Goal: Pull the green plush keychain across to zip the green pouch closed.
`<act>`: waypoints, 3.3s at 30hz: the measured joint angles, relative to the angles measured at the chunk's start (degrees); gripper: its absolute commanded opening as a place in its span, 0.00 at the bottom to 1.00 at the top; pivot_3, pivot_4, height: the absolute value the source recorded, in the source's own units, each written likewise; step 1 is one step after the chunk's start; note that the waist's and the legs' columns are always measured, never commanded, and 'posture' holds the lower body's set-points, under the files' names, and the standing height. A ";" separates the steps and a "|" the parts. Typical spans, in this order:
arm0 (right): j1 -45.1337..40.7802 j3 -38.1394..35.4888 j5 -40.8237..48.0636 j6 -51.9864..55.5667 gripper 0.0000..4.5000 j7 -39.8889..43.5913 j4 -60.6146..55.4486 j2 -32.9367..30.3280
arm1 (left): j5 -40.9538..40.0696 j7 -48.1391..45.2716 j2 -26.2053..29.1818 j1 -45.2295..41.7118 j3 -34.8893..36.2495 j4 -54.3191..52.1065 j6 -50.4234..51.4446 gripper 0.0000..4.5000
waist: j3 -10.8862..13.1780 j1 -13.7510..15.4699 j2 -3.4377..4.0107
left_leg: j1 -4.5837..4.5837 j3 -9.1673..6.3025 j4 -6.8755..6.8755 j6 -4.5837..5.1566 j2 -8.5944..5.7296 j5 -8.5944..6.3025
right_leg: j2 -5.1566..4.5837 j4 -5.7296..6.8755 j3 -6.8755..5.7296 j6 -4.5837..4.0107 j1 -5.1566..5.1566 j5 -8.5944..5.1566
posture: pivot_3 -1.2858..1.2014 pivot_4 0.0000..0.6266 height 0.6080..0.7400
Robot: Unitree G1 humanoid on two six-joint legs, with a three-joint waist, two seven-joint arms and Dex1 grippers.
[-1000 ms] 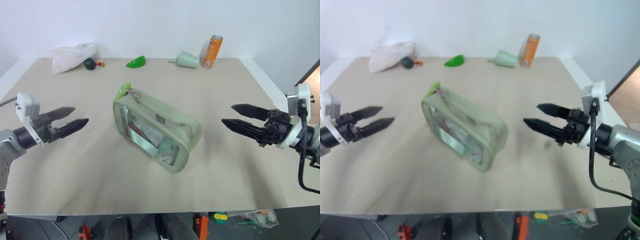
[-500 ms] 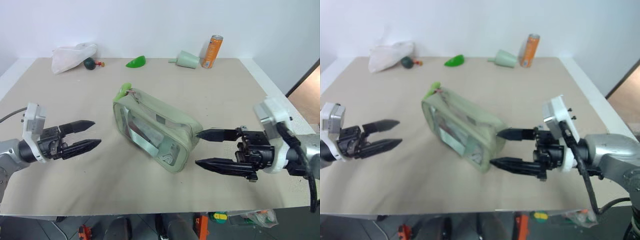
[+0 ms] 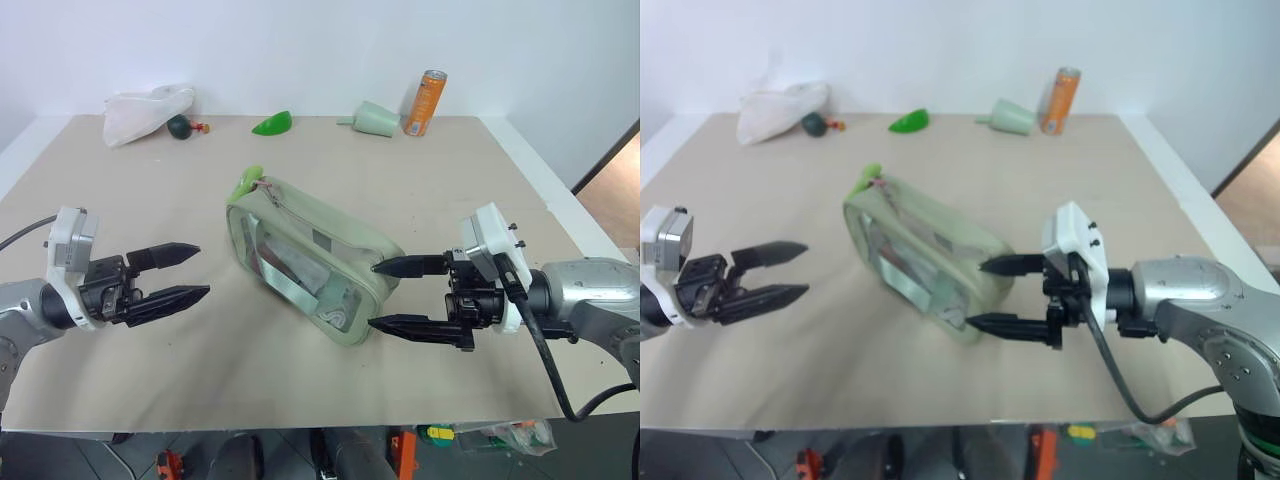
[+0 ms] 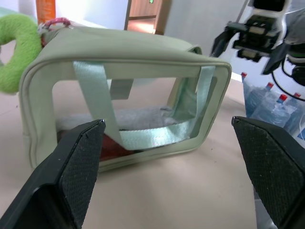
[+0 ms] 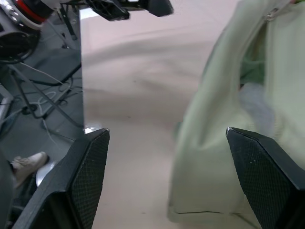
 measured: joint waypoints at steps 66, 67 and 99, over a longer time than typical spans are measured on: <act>-27.42 16.77 -36.09 -42.62 0.01 29.15 41.17 18.83 | 2.09 -3.60 -0.26 9.24 6.10 5.18 -2.35 0.99 | 0.06 -0.07 0.09 | 0.16 0.04 0.50 0.08 0.34 0.01 | 0.23 0.69 -0.30 -0.55 -0.09 0.06 | 0.52 0.24 1.00; -27.79 16.59 -36.04 -42.62 0.01 28.69 41.37 19.00 | 2.06 -3.68 -0.12 9.24 6.22 5.20 -1.92 0.99 | 0.06 -0.06 0.09 | 0.09 0.03 0.49 0.05 0.34 -0.01 | 0.22 0.69 -0.31 -0.61 -0.12 0.01 | 0.52 0.24 1.00; -18.30 9.43 -26.21 -20.80 0.98 24.21 28.53 10.82 | 2.13 -3.42 -0.07 4.56 2.69 6.67 -0.42 0.99 | 0.05 0.09 0.08 | 0.06 -0.01 0.47 -0.33 0.49 -0.22 | 0.35 0.71 -0.34 -0.80 -0.15 -0.20 | 0.52 0.24 1.00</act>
